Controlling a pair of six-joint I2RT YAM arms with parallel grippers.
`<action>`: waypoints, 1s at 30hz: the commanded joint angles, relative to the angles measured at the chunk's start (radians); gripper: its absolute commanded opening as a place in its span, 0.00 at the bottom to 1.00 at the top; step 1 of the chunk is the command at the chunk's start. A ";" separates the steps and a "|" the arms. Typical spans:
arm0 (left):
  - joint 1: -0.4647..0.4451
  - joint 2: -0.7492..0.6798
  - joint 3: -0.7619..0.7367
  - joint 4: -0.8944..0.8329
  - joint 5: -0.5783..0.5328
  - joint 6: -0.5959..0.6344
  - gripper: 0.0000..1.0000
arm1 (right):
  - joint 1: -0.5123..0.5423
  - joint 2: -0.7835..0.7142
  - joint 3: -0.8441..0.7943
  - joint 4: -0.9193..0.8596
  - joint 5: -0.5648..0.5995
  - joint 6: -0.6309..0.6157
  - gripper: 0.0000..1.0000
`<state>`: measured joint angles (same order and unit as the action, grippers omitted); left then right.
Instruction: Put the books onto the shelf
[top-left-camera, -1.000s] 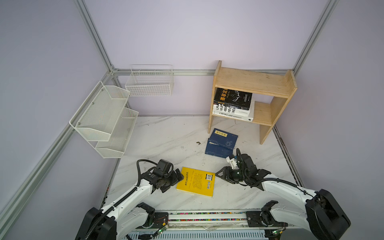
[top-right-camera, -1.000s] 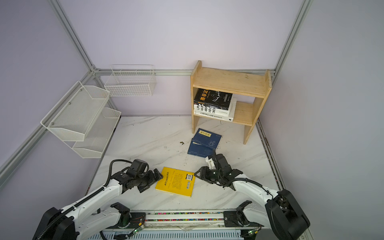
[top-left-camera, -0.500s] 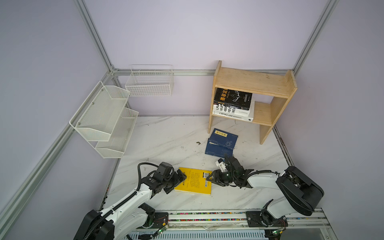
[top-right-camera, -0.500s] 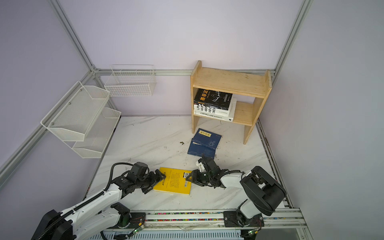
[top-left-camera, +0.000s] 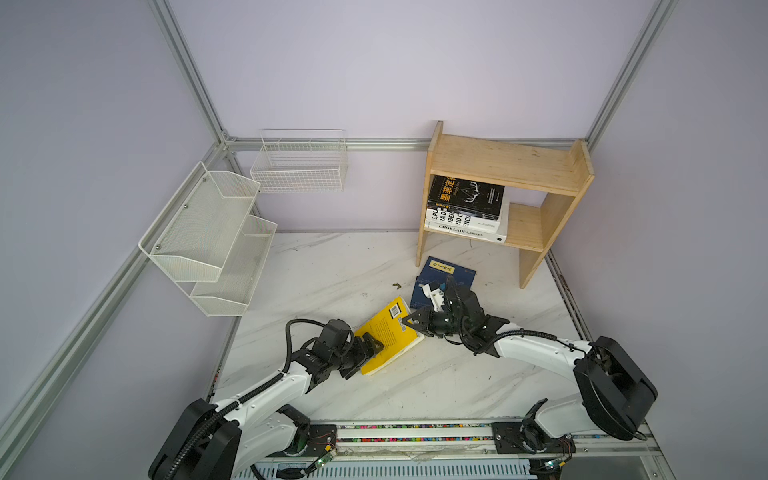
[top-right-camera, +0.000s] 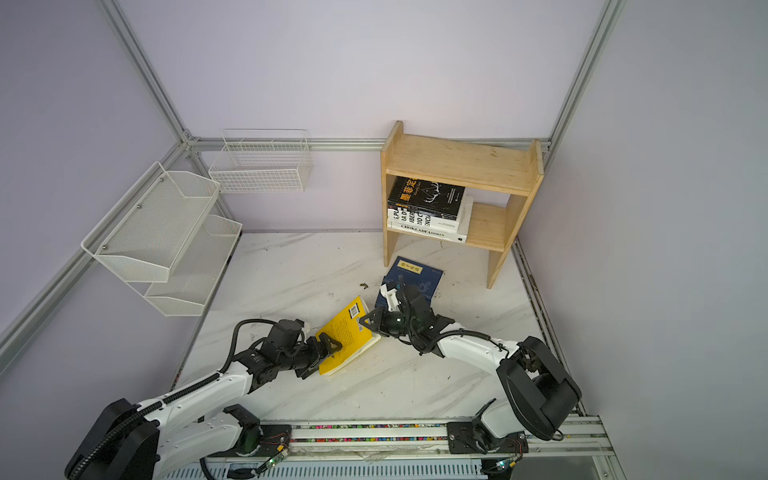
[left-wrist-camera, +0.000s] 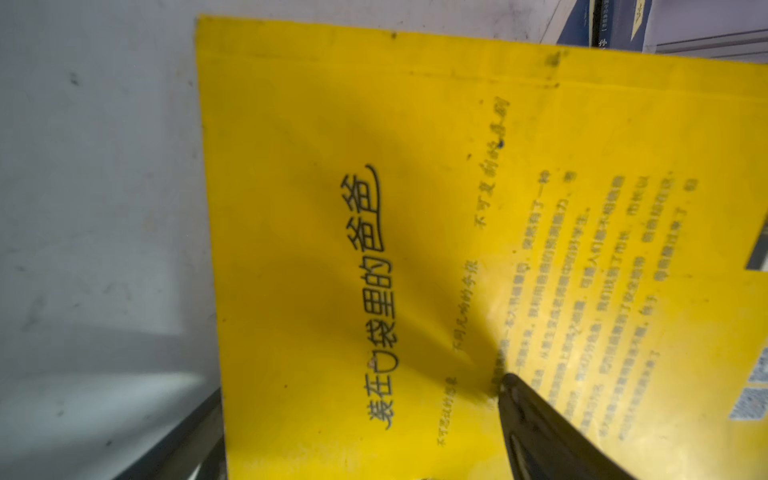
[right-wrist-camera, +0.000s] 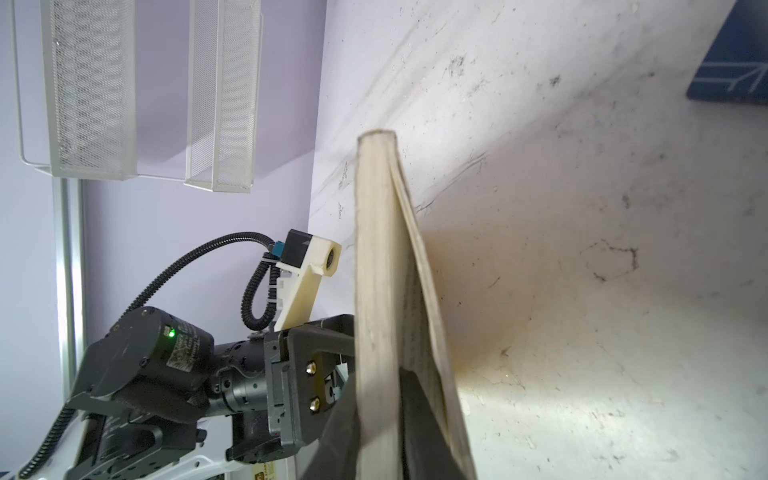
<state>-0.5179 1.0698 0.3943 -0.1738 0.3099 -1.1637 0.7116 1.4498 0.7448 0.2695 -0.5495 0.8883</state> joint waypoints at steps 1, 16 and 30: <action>-0.005 -0.003 0.047 0.056 0.014 0.005 0.92 | 0.012 0.017 0.041 -0.105 0.019 -0.053 0.13; 0.130 -0.185 0.180 -0.128 0.007 -0.162 1.00 | 0.011 -0.103 0.377 -0.563 0.493 -0.619 0.00; 0.252 0.263 0.598 0.413 0.436 -0.566 0.99 | 0.057 -0.210 0.490 -0.564 0.635 -1.186 0.02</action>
<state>-0.2798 1.3003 0.8433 0.0872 0.6308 -1.6611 0.7483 1.2388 1.1923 -0.3031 0.0551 -0.1432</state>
